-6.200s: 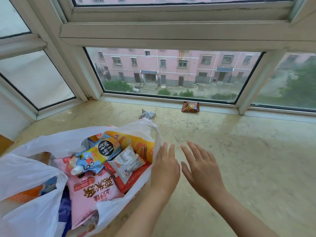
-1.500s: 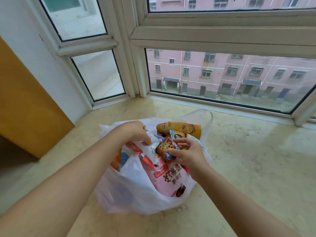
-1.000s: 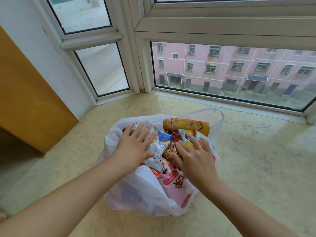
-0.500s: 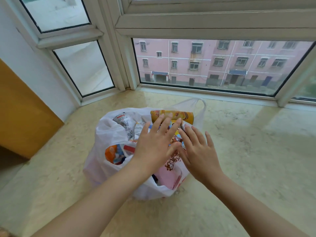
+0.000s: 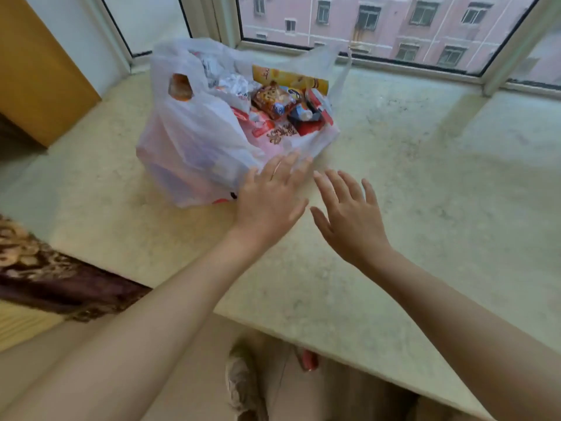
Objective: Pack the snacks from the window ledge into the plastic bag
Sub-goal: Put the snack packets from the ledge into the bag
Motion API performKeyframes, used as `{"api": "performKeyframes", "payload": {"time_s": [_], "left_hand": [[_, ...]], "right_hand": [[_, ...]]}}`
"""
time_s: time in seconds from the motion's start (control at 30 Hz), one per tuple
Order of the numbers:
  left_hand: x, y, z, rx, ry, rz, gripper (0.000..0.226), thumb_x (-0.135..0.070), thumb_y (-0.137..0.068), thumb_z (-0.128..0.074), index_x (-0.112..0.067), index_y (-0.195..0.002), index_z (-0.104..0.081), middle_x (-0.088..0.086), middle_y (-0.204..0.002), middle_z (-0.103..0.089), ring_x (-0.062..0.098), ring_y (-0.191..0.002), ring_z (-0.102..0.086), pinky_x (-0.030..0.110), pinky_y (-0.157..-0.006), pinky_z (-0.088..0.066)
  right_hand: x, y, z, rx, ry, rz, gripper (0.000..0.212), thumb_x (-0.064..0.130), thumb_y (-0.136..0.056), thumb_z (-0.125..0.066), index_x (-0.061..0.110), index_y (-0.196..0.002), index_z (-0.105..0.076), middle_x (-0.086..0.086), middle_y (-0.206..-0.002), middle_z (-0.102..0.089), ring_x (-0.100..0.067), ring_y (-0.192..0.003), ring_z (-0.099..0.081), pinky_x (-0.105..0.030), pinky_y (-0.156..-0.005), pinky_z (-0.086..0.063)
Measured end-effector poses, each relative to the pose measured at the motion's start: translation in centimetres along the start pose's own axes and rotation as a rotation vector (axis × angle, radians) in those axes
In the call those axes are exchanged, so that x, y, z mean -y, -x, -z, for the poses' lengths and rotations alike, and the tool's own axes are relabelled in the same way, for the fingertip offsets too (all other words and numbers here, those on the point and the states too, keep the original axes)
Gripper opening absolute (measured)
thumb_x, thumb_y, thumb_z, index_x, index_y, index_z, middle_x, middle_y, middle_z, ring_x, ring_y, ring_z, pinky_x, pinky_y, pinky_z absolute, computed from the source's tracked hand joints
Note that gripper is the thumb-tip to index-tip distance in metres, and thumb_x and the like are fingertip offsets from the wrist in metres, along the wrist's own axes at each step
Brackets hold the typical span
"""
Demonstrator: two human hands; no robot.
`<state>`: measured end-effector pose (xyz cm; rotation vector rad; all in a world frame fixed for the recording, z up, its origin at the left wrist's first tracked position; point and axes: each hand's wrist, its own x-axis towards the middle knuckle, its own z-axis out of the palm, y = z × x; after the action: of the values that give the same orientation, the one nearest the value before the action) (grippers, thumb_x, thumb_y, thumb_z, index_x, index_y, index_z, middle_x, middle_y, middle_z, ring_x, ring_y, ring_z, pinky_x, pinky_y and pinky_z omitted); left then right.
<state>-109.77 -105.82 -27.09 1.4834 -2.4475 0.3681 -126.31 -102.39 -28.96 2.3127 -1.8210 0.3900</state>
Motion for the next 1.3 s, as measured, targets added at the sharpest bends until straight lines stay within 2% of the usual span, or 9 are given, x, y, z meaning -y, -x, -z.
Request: {"api": "performKeyframes", "payload": {"time_s": [0.1,0.27,0.43,0.6,0.77,0.97,1.03,1.17,1.3], "left_hand": [[-1.8,5.5,-0.3,0.072,0.037,0.027,0.065,-0.05,-0.088,-0.041,-0.024,-0.147,-0.034,0.001,-0.15,-0.04,0.019,-0.134,-0.043,0.042,-0.095,-0.042],[-3.7,13.6,-0.8,0.128,0.084,-0.025,0.063,-0.05,-0.092,-0.044,-0.023,-0.148,-0.033,0.004,-0.15,-0.039,0.023,-0.136,-0.04,0.043,-0.096,-0.043],[-4.6,22.1,-2.4,0.153,0.117,-0.049,0.064,-0.048,-0.09,-0.049,-0.025,-0.148,-0.031,0.001,-0.153,-0.035,0.019,-0.138,-0.037,0.042,-0.099,-0.04],[-6.0,28.5,-5.1,0.188,0.216,-0.065,0.062,-0.045,-0.091,-0.047,-0.028,-0.149,-0.03,0.001,-0.153,-0.035,0.018,-0.139,-0.035,0.04,-0.103,-0.038],[-7.3,33.9,-8.0,0.216,0.28,-0.07,0.057,-0.043,-0.094,-0.042,-0.028,-0.148,-0.032,0.001,-0.153,-0.036,0.018,-0.139,-0.035,0.038,-0.103,-0.037],[-8.1,39.0,-15.8,0.291,0.276,-0.01,0.063,-0.046,-0.094,-0.043,-0.024,-0.15,-0.027,0.004,-0.149,-0.041,0.022,-0.137,-0.037,0.039,-0.102,-0.036],[-8.4,40.3,-19.6,0.342,0.281,0.004,0.066,-0.049,-0.093,-0.041,-0.025,-0.151,-0.023,0.006,-0.149,-0.039,0.025,-0.137,-0.035,0.044,-0.103,-0.037],[-9.9,43.4,-28.4,0.345,0.27,0.023,0.068,-0.048,-0.09,-0.049,-0.022,-0.15,-0.027,0.008,-0.15,-0.038,0.029,-0.138,-0.036,0.048,-0.103,-0.037],[-11.2,45.4,-35.6,0.376,0.269,0.052,0.071,-0.05,-0.094,-0.045,-0.027,-0.153,-0.012,0.003,-0.156,-0.026,0.024,-0.143,-0.025,0.045,-0.109,-0.03]], "right_hand": [[1.4,4.9,-0.2,0.06,-0.004,0.012,0.056,0.04,-0.092,-0.038,0.012,-0.14,-0.041,-0.013,-0.142,-0.048,-0.033,-0.127,-0.047,-0.055,-0.102,-0.037],[4.2,12.0,-1.1,0.129,0.012,-0.013,0.056,0.043,-0.097,-0.034,0.014,-0.145,-0.034,-0.013,-0.15,-0.037,-0.033,-0.135,-0.037,-0.054,-0.108,-0.03],[8.8,19.2,-4.0,0.174,0.009,0.026,0.056,0.043,-0.099,-0.032,0.013,-0.146,-0.033,-0.014,-0.151,-0.034,-0.034,-0.137,-0.035,-0.054,-0.109,-0.029],[12.0,25.3,-7.0,0.202,-0.048,0.007,0.053,0.037,-0.097,-0.038,0.008,-0.142,-0.04,-0.017,-0.147,-0.04,-0.035,-0.134,-0.039,-0.055,-0.107,-0.034],[13.4,30.5,-10.2,0.216,-0.095,0.018,0.051,0.032,-0.097,-0.046,0.009,-0.142,-0.041,-0.016,-0.147,-0.041,-0.033,-0.133,-0.041,-0.049,-0.105,-0.038],[13.7,35.8,-18.1,0.348,-0.076,-0.047,0.051,0.034,-0.097,-0.05,0.012,-0.142,-0.039,-0.015,-0.145,-0.043,-0.035,-0.13,-0.042,-0.049,-0.101,-0.04],[13.5,37.5,-21.7,0.372,-0.071,-0.05,0.054,0.033,-0.095,-0.052,0.013,-0.143,-0.036,-0.016,-0.147,-0.039,-0.037,-0.134,-0.037,-0.052,-0.106,-0.036],[12.7,40.4,-29.9,0.374,-0.06,-0.043,0.059,0.029,-0.09,-0.06,0.012,-0.142,-0.037,-0.017,-0.144,-0.041,-0.037,-0.129,-0.044,-0.052,-0.101,-0.043],[11.9,42.2,-38.1,0.426,-0.015,-0.089,0.067,0.028,-0.084,-0.064,0.012,-0.142,-0.035,-0.021,-0.138,-0.046,-0.037,-0.121,-0.049,-0.049,-0.094,-0.046]]}}
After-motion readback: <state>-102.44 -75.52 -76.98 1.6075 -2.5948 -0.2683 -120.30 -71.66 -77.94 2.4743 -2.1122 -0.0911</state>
